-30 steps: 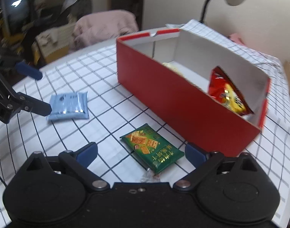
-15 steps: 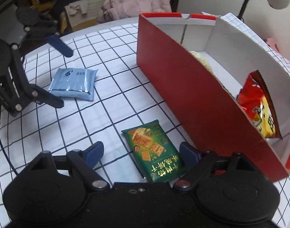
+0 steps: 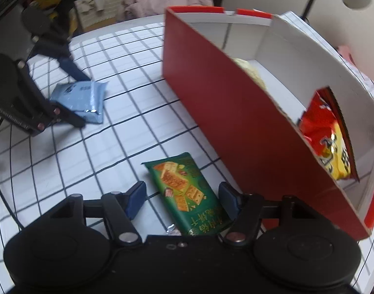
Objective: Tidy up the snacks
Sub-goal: 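Grasp the pale blue packet with the left gripper while the right grasps the green cracker packet, then lift both packets and carry them toward the red box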
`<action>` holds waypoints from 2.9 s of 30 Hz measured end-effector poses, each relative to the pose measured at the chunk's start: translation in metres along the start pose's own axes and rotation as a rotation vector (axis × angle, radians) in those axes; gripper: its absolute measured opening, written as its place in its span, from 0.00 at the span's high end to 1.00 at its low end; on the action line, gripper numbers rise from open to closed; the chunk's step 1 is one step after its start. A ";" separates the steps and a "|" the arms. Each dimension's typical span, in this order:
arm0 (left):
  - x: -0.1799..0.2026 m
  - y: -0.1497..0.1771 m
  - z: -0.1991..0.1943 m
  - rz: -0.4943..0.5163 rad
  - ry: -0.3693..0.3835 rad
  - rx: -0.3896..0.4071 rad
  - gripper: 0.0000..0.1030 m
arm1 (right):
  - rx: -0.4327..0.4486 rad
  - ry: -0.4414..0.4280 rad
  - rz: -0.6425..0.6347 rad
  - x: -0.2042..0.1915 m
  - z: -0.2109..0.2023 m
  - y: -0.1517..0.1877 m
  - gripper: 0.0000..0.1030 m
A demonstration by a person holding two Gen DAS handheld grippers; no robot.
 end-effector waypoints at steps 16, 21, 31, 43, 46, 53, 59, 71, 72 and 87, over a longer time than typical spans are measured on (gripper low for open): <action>-0.005 0.000 -0.007 -0.140 0.014 0.021 0.54 | 0.026 0.059 0.130 0.010 -0.006 0.000 0.61; -0.015 0.002 -0.012 -0.229 0.022 0.030 0.54 | 0.045 0.065 0.182 0.012 -0.011 -0.002 0.68; -0.024 0.006 -0.023 -0.326 0.013 0.037 0.54 | 0.069 0.077 0.266 0.012 -0.023 -0.004 0.69; -0.019 0.005 -0.029 -0.351 0.036 0.045 0.54 | 0.059 0.029 0.272 0.005 -0.024 -0.002 0.68; -0.019 0.004 -0.028 -0.361 0.042 0.043 0.54 | 0.045 0.020 0.231 0.005 -0.022 -0.002 0.67; -0.018 -0.002 -0.029 -0.378 0.052 0.059 0.54 | -0.018 -0.006 0.107 0.010 -0.013 0.001 0.59; -0.019 -0.005 -0.027 -0.388 0.057 0.065 0.54 | -0.022 0.012 0.087 0.018 -0.005 0.003 0.52; -0.021 -0.004 -0.023 -0.405 0.067 0.057 0.54 | -0.023 -0.058 0.107 0.019 0.005 0.007 0.22; -0.020 -0.004 -0.023 -0.404 0.068 0.058 0.54 | -0.049 -0.093 0.076 0.012 0.007 0.009 0.00; -0.018 -0.003 -0.029 -0.403 0.080 0.062 0.54 | 0.003 0.010 0.154 0.016 0.007 0.007 0.52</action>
Point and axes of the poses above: each gripper's, at about its wrist camera, not at the fingertips, and z roughly the way its jaws point, x to its right, y to its underside, the point moved 8 cm from there along z, roughly the way its jaws point, and after that the axes turned 2 degrees about x, right-handed, at the moved point
